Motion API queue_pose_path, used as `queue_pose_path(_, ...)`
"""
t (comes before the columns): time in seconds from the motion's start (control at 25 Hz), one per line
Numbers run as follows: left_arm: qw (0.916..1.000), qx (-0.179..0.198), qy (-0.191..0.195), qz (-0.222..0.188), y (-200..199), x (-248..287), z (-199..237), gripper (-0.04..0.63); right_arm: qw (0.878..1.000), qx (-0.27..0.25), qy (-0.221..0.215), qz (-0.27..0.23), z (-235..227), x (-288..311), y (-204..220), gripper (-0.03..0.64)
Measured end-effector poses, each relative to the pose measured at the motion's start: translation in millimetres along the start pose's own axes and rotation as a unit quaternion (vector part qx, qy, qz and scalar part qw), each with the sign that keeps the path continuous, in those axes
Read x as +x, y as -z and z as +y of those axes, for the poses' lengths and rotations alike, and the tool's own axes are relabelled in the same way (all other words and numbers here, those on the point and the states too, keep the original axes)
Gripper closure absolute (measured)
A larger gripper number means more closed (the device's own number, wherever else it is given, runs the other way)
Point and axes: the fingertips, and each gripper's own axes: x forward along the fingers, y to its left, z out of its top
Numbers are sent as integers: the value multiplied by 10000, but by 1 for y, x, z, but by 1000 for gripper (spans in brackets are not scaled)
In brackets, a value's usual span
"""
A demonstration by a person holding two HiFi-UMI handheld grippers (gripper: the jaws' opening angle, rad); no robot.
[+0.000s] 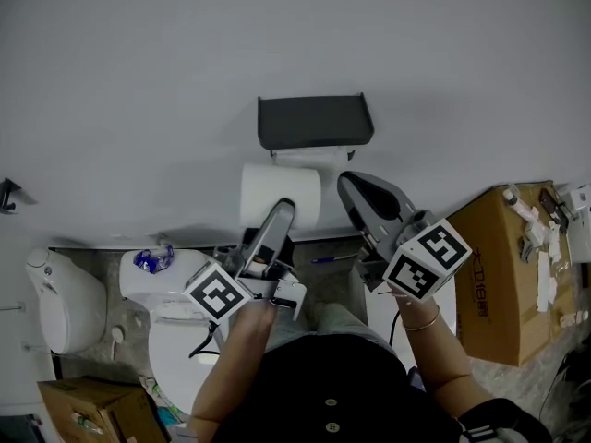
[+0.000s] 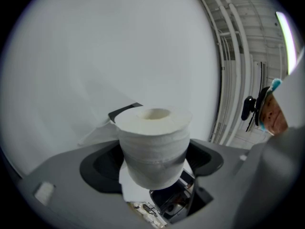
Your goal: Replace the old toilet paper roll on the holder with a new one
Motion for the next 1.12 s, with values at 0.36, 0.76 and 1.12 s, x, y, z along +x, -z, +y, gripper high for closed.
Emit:
queue_pose_path(0.36,9999,-114,-32,54,3,3,7,194,9992,-294,-140,216,3,5,1,627)
queue_pose_path(0.76,9998,-132,-67,130,6,2,11,194,9969,-519,-226,538,-2,5,5,626)
queue_pose_path(1.12,9998,-160,-50,125,9,2,14,195,9909,-846,-439,947,3,1,4,627)
